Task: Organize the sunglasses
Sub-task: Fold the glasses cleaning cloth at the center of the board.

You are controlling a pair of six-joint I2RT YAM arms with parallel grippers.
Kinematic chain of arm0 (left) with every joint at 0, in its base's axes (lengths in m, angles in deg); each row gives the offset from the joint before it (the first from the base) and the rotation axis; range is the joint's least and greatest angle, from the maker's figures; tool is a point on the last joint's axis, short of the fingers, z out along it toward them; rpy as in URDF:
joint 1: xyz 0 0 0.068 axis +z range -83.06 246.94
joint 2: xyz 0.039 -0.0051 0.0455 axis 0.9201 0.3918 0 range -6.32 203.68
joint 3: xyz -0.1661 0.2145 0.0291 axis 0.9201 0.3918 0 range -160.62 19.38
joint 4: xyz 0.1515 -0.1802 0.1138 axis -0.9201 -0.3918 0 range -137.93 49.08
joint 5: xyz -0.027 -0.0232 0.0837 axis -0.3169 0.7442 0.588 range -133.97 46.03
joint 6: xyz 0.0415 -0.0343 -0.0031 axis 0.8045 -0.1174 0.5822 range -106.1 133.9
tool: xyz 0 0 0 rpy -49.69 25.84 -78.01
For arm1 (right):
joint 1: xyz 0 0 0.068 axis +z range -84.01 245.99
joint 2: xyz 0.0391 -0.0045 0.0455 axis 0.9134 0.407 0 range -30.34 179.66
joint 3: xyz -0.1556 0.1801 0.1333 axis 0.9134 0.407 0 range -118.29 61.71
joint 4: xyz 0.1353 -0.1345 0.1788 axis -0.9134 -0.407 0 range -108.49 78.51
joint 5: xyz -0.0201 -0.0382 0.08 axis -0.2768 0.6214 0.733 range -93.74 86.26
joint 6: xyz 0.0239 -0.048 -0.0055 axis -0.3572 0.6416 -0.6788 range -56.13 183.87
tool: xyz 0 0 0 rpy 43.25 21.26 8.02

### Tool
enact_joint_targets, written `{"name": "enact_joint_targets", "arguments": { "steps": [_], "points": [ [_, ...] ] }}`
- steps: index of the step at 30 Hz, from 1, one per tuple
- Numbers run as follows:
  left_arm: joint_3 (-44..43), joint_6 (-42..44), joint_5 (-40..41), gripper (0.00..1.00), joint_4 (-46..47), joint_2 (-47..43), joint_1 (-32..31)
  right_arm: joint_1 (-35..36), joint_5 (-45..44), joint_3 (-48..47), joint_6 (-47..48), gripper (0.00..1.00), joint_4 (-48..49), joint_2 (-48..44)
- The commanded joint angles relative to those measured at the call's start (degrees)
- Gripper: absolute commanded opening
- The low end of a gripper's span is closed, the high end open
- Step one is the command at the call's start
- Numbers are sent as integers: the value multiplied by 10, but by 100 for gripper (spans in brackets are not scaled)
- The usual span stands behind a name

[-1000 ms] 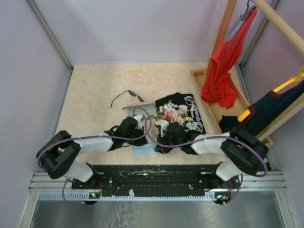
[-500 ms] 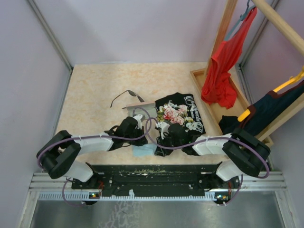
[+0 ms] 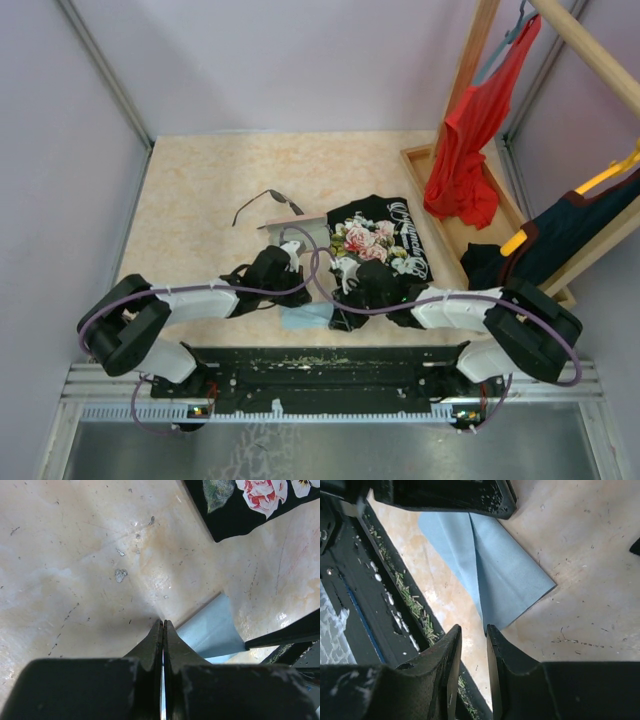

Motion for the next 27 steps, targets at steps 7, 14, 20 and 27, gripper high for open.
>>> {"name": "enact_joint_targets", "arguments": {
  "steps": [7, 14, 20, 27],
  "points": [
    [17, 5, 14, 0, -31, 20, 5, 4, -55, -8, -45, 30, 42, -76],
    [17, 5, 4, 0, -29, -4, 5, 3, -86, -22, -93, 23, 97, -29],
    [13, 7, 0, 0, -41, -70, 5, 5, -96, -38, -136, 17, 137, 19],
    [14, 31, -55, 0, -35, -88, 5, 13, -127, -51, -141, 9, 129, 32]
  ]
}}
